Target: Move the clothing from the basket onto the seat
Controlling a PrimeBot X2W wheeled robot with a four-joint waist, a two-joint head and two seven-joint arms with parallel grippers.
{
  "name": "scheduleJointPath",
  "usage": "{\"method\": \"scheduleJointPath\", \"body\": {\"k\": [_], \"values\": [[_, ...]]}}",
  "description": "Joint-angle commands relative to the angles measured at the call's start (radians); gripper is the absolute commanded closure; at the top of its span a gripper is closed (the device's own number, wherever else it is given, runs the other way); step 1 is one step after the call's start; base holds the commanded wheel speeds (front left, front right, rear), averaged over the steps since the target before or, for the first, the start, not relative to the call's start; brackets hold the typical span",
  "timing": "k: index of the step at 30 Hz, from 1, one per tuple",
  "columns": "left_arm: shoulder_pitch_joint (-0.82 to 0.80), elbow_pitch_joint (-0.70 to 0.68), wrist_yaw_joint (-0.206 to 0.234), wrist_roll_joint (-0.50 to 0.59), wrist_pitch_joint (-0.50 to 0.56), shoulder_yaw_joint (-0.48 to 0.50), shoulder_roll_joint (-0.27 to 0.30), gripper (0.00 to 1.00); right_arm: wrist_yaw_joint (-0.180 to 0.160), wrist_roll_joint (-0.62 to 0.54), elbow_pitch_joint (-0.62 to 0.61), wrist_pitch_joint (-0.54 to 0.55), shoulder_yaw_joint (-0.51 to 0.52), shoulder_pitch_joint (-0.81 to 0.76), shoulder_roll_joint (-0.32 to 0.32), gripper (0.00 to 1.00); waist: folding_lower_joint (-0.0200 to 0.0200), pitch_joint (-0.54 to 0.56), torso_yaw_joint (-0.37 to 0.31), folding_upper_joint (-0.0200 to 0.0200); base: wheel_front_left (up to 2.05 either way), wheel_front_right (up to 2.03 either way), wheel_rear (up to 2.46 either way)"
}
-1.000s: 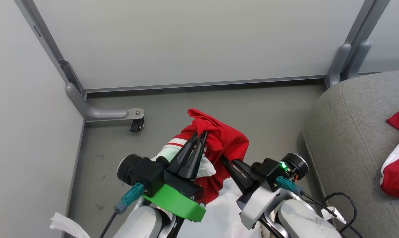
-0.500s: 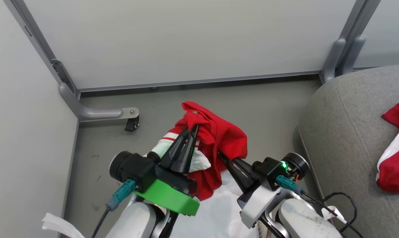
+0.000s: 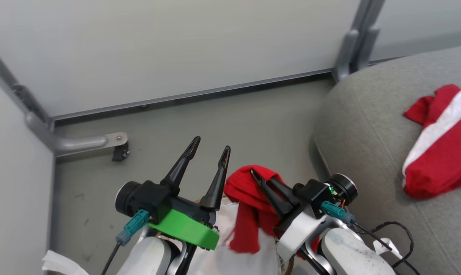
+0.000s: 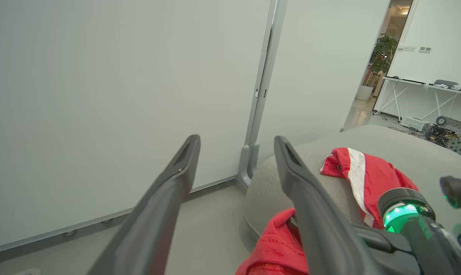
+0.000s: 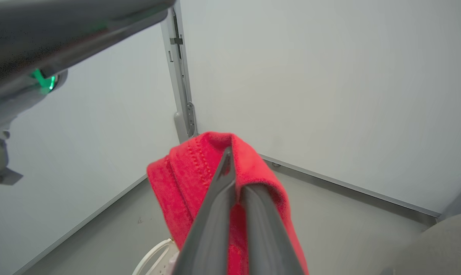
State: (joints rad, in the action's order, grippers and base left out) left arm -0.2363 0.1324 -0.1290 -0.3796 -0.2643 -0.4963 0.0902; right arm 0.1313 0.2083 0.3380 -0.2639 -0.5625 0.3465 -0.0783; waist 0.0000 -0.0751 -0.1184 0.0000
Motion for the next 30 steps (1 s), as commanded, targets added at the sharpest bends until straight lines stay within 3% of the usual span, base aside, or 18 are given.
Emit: {"method": "scheduleJointPath", "body": {"k": [1, 8, 14, 23, 30], "values": [[0.014, 0.002, -0.003, 0.008, 0.0, 0.004, 0.009, 0.0, -0.001, -0.003, -0.008, -0.001, 0.005, -0.008, -0.003, 1.0, 0.0, -0.014, -0.104, 0.0, 0.0, 0.0, 0.0], [0.033, 0.009, -0.003, 0.03, 0.0, 0.033, 0.024, 0.0, -0.001, -0.006, -0.047, -0.001, 0.027, -0.02, 0.002, 1.0, 0.0, -0.036, -0.29, 0.0, 0.0, 0.0, 0.0], [0.034, 0.004, -0.003, 0.032, 0.0, 0.024, 0.029, 0.0, -0.001, -0.014, -0.074, -0.001, 0.07, -0.024, 0.003, 1.0, 0.0, -0.059, -0.41, 0.0, 0.0, 0.0, 0.0], [-0.053, 0.043, -0.003, -0.009, 0.0, -0.085, 0.076, 0.0, -0.001, -0.066, -0.154, -0.001, 0.176, 0.032, -0.049, 1.0, 0.0, -0.141, -0.437, 0.0, 0.0, 0.0, 0.0], [-0.086, 0.058, -0.003, -0.026, 0.0, -0.119, 0.126, 0.0, -0.001, -0.107, -0.238, -0.001, 0.202, 0.248, -0.196, 1.0, 0.0, -0.206, -0.443, 0.0, 0.0, 0.0, 0.0]]}}
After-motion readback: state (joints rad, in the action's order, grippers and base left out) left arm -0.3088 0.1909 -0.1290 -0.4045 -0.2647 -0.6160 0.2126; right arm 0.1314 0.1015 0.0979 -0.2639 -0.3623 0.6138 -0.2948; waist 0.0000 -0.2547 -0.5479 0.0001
